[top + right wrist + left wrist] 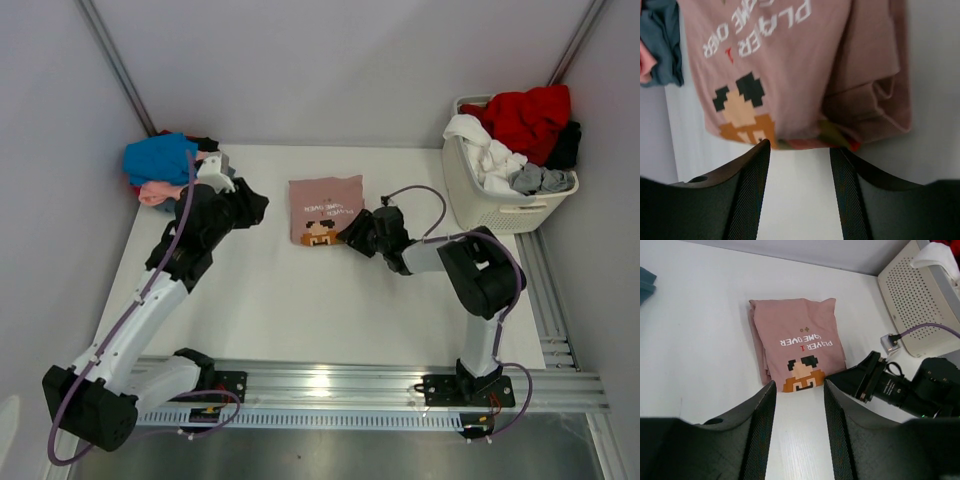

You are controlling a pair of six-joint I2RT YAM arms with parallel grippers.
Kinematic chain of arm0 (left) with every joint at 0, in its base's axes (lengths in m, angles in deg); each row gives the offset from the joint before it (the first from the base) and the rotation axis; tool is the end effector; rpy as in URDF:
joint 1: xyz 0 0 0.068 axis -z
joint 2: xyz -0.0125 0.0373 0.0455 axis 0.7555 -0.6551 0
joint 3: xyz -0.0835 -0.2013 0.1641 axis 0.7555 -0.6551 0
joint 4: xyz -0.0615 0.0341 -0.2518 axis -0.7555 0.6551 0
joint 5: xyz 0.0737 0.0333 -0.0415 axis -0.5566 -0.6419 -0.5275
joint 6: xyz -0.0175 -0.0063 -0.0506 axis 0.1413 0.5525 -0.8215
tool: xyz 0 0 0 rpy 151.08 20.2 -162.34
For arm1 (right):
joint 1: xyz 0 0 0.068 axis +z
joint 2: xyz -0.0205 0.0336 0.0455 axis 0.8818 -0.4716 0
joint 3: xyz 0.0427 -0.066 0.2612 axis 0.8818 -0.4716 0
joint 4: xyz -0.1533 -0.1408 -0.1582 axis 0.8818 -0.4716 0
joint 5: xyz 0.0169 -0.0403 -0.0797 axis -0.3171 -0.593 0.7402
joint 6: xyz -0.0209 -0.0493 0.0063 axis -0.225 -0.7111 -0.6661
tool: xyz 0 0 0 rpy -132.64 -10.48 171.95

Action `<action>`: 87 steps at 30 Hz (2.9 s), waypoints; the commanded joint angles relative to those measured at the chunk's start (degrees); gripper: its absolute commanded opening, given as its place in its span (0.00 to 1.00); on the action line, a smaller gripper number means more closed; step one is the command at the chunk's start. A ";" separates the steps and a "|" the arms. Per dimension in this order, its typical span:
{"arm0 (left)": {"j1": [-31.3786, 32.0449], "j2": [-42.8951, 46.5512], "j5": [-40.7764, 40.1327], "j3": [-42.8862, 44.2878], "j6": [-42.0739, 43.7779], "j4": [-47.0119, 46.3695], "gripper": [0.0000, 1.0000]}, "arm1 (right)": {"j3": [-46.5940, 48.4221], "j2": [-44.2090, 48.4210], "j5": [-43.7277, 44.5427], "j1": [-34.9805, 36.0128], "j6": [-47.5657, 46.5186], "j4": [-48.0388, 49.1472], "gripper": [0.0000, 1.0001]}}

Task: Fold and stack the t-shirts
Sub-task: Smooth out wrinkles on the folded tshirt

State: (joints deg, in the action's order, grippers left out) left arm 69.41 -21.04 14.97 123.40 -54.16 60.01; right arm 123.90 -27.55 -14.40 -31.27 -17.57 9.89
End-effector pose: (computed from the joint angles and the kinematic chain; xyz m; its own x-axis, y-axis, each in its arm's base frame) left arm 0.2254 -0.0836 0.3508 -0.3752 -0.2908 -0.8802 0.2177 0.8953 -0.3886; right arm 0.3243 0.1965 0.1277 -0.7410 0.4617 -0.4876 -0.0182 0.7121 0.7019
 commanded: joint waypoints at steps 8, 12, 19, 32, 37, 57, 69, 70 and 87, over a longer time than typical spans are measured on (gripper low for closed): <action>-0.04 4.29 -3.09 -3.46 2.06 1.10 0.47 | 10.29 -5.18 8.11 -1.50 -4.46 -9.29 0.34; 0.05 4.46 -2.91 -3.54 2.15 1.37 0.47 | 11.97 -5.71 7.67 -0.27 -5.69 -9.64 0.00; 0.14 4.47 -1.51 -3.63 1.88 1.19 0.47 | 9.25 0.07 9.25 1.05 -9.99 -14.20 0.00; 2.60 1.13 3.06 -2.67 1.89 -0.83 0.47 | -0.34 18.28 22.68 -0.95 -14.04 -45.23 0.00; 4.53 -3.00 6.74 -0.65 1.79 -2.41 0.47 | 6.15 15.31 30.68 -8.34 -12.90 -50.59 0.00; 3.75 -42.89 27.56 22.55 1.72 6.37 0.50 | 20.59 11.16 27.26 -9.06 -22.39 -40.75 0.93; 1.02 -53.36 39.45 21.85 -8.57 -2.15 0.51 | 4.42 30.40 24.99 -8.53 -20.90 -39.53 0.94; 0.67 -54.06 40.41 21.86 -9.27 -2.50 0.51 | 2.58 31.20 24.46 -8.53 -20.55 -39.35 0.94; 0.23 -58.20 47.35 21.06 -15.16 -7.77 0.99 | -4.46 38.32 19.00 -8.62 -19.40 -37.77 0.94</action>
State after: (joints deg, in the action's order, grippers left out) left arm 69.69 -80.49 57.57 143.46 -68.04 54.39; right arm 119.92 8.34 5.60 -39.95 -37.31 -30.46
